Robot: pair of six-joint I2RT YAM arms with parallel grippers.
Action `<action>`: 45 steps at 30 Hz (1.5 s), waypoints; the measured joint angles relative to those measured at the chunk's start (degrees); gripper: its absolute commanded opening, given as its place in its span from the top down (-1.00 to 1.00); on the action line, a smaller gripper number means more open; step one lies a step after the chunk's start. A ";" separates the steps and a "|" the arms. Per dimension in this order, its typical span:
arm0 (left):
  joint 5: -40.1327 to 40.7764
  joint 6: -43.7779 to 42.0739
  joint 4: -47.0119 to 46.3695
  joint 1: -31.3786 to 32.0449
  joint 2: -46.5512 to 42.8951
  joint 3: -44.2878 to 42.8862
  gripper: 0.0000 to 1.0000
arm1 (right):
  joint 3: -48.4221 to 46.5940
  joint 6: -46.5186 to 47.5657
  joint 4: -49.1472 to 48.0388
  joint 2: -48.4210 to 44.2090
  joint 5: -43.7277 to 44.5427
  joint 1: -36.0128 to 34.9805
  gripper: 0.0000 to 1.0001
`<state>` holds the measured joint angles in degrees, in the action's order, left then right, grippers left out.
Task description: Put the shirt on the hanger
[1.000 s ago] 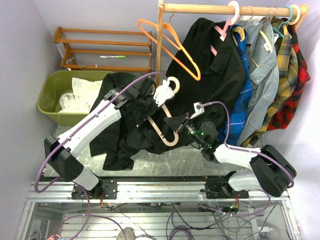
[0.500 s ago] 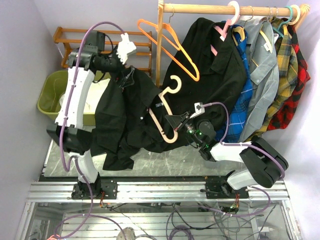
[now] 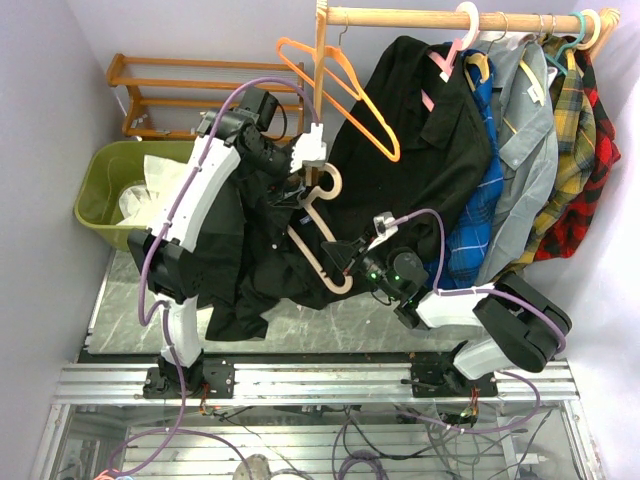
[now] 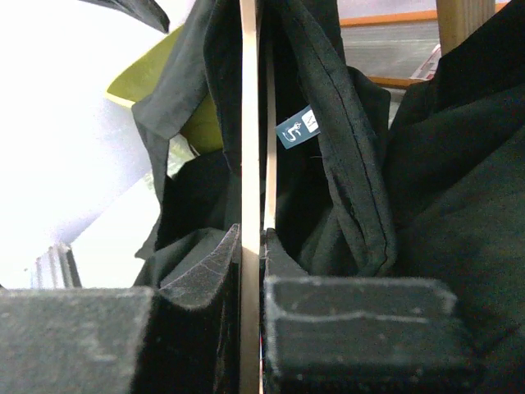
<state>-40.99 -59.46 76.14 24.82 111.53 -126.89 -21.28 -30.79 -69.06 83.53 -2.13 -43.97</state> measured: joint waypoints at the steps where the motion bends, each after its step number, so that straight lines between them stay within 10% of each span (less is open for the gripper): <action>1: 0.00 -1.73 1.03 -0.20 0.15 -0.46 -0.82 | 0.44 1.05 -0.44 0.00 0.02 -0.04 1.00; 17: 4.28 -15.69 8.17 -0.79 2.67 -3.30 -0.62 | 1.29 7.63 -1.42 -0.04 -1.75 -0.28 1.00; 30: 6.36 -18.75 8.85 -0.79 3.06 0.81 0.04 | 2.78 8.37 -1.22 -3.13 -4.09 -0.37 1.00; 34: 6.80 -20.22 9.01 -0.72 2.43 3.72 0.85 | 4.00 8.85 0.33 -4.24 -3.80 -0.48 1.00; 39: 6.75 -21.81 11.65 -0.68 -0.48 4.90 0.86 | 4.09 9.22 0.07 -4.74 -3.28 -0.13 0.96; 43: 5.51 -19.63 13.44 -0.96 -0.74 1.55 0.86 | 3.56 8.92 1.86 -7.58 -2.69 -0.13 -0.88; 45: 3.96 -17.59 14.05 -1.73 -0.85 -0.94 0.86 | 2.49 9.07 4.70 -12.74 -0.87 0.02 -0.99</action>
<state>-37.04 -77.06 90.19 23.09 110.67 -127.83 -18.79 -21.71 -64.36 70.78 -3.01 -43.94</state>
